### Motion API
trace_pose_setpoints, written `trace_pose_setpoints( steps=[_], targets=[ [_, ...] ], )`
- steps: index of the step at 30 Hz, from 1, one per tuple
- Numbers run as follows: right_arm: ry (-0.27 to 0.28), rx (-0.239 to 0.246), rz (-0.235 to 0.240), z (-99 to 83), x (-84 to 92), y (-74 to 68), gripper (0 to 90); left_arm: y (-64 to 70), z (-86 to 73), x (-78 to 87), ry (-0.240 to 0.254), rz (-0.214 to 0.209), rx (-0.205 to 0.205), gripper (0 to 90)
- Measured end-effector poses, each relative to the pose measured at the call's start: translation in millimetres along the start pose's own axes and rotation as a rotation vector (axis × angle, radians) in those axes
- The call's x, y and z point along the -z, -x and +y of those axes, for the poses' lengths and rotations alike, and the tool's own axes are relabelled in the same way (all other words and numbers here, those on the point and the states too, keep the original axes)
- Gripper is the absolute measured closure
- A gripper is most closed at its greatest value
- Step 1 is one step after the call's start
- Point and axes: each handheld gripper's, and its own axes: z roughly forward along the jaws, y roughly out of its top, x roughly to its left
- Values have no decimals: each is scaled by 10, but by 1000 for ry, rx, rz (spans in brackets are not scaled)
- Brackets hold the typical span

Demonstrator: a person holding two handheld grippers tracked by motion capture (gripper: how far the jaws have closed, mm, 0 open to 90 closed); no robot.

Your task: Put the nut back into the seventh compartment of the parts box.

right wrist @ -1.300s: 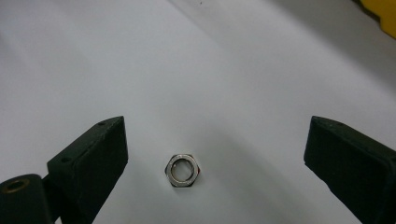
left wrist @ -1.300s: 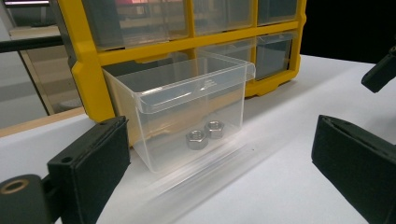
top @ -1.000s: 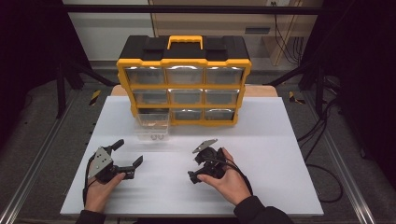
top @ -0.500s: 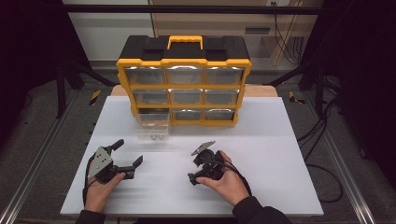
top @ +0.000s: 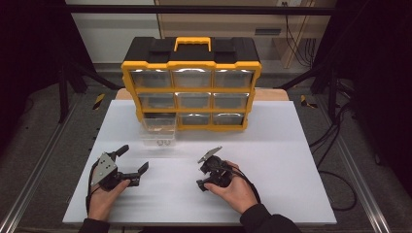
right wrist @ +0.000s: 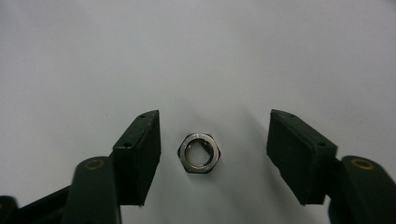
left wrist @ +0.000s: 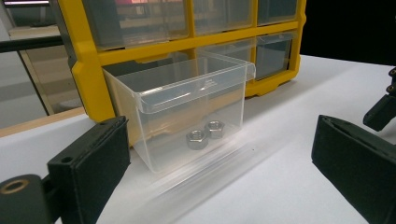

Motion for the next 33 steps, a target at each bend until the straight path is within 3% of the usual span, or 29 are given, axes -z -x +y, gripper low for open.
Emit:
trace_pose_setpoints(
  steps=[9, 13, 23, 28, 33],
  targets=[
    [-17, 18, 15, -43, 5, 1, 475, 3, -1, -4, -3, -2, -3, 41],
    [-20, 1, 31, -45, 0, -21, 507, 3, -2, -5, -3, -2, -3, 42],
    [-41, 38, 36, -46, -27, -22, 583, 3, -3, -7, -3, -4, -4, 42],
    [-45, 10, 44, -41, -19, -24, 620, 3, -3, -7, -3, -4, -4, 42],
    [-45, 21, 52, -39, -20, -29, 666, 3, -3, -9, -4, -4, -4, 42]
  ],
)
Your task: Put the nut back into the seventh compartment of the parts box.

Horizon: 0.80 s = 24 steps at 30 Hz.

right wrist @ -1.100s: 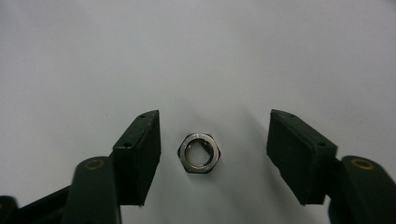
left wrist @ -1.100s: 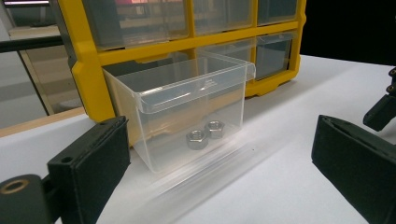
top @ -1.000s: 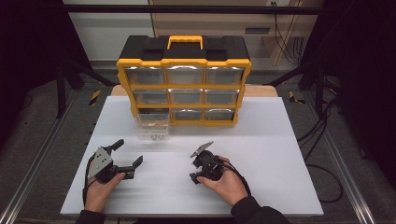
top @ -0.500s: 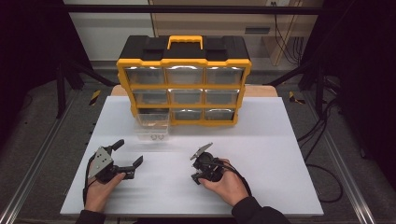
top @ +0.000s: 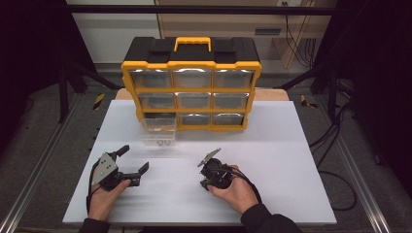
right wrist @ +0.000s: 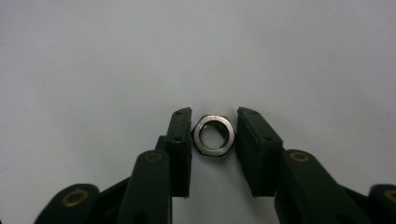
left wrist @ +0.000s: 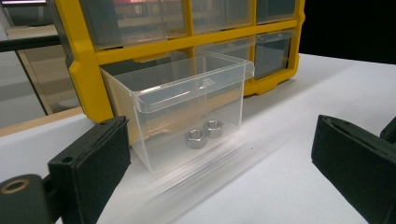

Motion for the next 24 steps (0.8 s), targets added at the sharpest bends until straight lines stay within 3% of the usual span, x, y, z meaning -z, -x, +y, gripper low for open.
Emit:
trace_pose_setpoints(
  steps=[2, 12, 17, 21, 24],
  targets=[
    [1, 24, -9, -3, -5, 12, 667, 0, 1, 1, 1, 0, 0, 42],
    [5, 20, -5, -2, -3, -1, 698, -2, 0, 1, 0, 0, -1, 42],
    [31, 38, -17, 6, 3, 24, 698, -4, 0, 3, 1, 1, 0, 42],
    [47, 13, -18, 25, 11, 19, 698, -5, 0, 4, 1, 1, 0, 43],
    [59, 28, -25, 39, 23, 43, 698, -6, 1, 6, 2, 1, 1, 42]
  ],
)
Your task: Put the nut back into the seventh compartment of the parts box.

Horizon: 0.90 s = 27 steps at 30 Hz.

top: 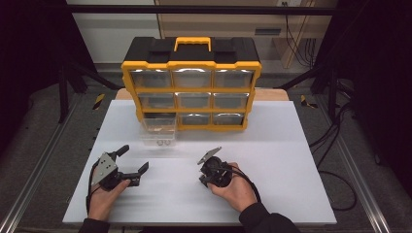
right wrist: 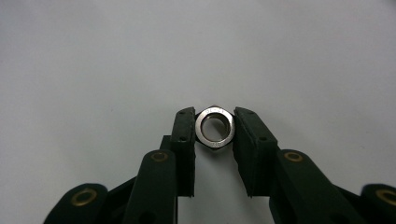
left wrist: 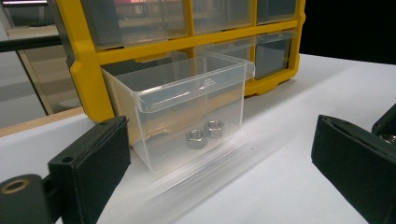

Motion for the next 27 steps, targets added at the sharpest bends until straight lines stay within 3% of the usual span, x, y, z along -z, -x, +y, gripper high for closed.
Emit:
trace_pose_setpoints(
  steps=[27],
  targets=[
    [105, -25, -19, 223, 90, 114, 698, -1, 1, 3, 3, 0, 1, 42]
  ],
)
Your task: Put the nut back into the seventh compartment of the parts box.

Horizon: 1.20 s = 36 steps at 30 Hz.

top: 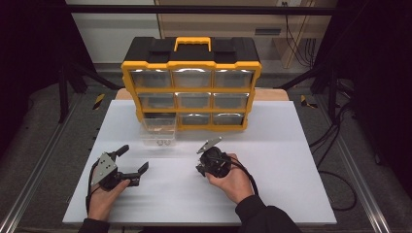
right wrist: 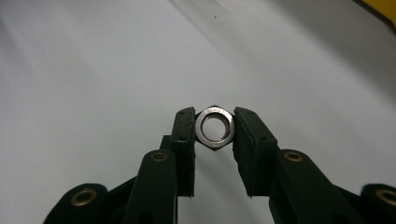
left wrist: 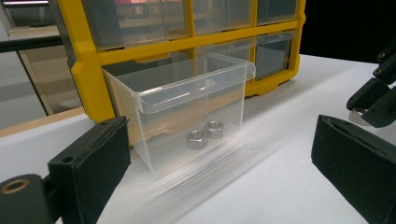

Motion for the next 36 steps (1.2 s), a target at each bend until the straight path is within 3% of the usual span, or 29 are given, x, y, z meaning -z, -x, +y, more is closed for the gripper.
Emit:
trace_pose_setpoints(
  steps=[12, 36],
  targets=[
    [31, -19, -8, 142, 27, 17, 698, -2, 0, 2, 1, 1, 1, 42],
    [89, -4, -1, 431, 45, 45, 698, -3, 1, 4, 3, -1, 3, 42]
  ],
)
